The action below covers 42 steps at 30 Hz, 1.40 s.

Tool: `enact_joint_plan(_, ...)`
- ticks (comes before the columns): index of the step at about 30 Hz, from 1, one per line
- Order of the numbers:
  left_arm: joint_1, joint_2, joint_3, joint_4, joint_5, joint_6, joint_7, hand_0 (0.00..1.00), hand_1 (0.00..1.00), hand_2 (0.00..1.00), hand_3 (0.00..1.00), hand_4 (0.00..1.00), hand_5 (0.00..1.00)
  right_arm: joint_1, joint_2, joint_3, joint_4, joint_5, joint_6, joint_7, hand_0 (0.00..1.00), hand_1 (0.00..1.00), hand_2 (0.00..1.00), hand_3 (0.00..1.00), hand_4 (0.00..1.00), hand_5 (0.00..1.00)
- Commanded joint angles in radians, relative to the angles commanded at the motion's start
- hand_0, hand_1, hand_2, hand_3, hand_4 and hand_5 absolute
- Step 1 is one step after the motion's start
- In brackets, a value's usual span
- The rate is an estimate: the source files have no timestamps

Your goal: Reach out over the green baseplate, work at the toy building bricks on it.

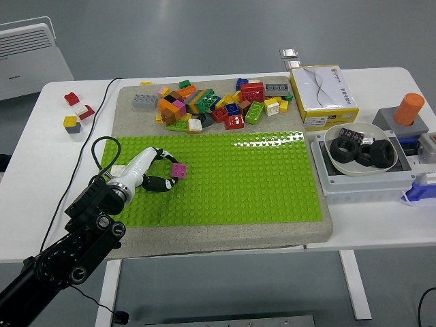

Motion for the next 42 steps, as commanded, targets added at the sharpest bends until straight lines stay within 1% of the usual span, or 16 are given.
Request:
enact_joint_plan(6, 0.0, 0.001, -0.004, -0.002, -0.001, -0.02, 0.006, 0.9, 0.881, 0.881, 0.577, 0.619, 0.101, 0.0, 0.0, -0.004, 0.0, 0.0, -0.001, -0.001, 0.666, 0.668, 0.736, 0.761, 0.759, 0.998)
enact_joint_plan(16, -0.001, -0.002, 0.013, -0.021, -0.034, -0.025, -0.003, 0.901, 0.883, 0.885, 0.58, 0.63, 0.103, 0.001, 0.0, -0.004, 0.0, 0.0, -0.001, -0.002, 0.667, 0.668, 0.736, 0.761, 0.764, 0.998)
enact_joint_plan(24, -0.002, -0.002, 0.014, -0.053, -0.056, -0.03, -0.008, 0.901, 0.884, 0.884, 0.581, 0.634, 0.104, 0.0, 0.0, -0.002, 0.0, 0.0, -0.001, -0.002, 0.667, 0.668, 0.736, 0.76, 0.766, 0.998)
enact_joint_plan(35, -0.001, 0.002, -0.008, -0.052, -0.03, -0.033, -0.009, 0.904, 0.887, 0.887, 0.582, 0.639, 0.107, 0.0, -0.001, -0.002, 0.0, 0.0, -0.001, -0.003, 0.667, 0.668, 0.735, 0.76, 0.765, 0.998)
enact_joint_plan(42, 0.003, 0.004, -0.032, -0.06, 0.003, -0.045, -0.017, 0.911, 0.889, 0.892, 0.586, 0.652, 0.108, -0.001, -0.002, 0.001, 0.0, 0.0, -0.001, -0.003, 0.667, 0.668, 0.735, 0.759, 0.764, 0.995)
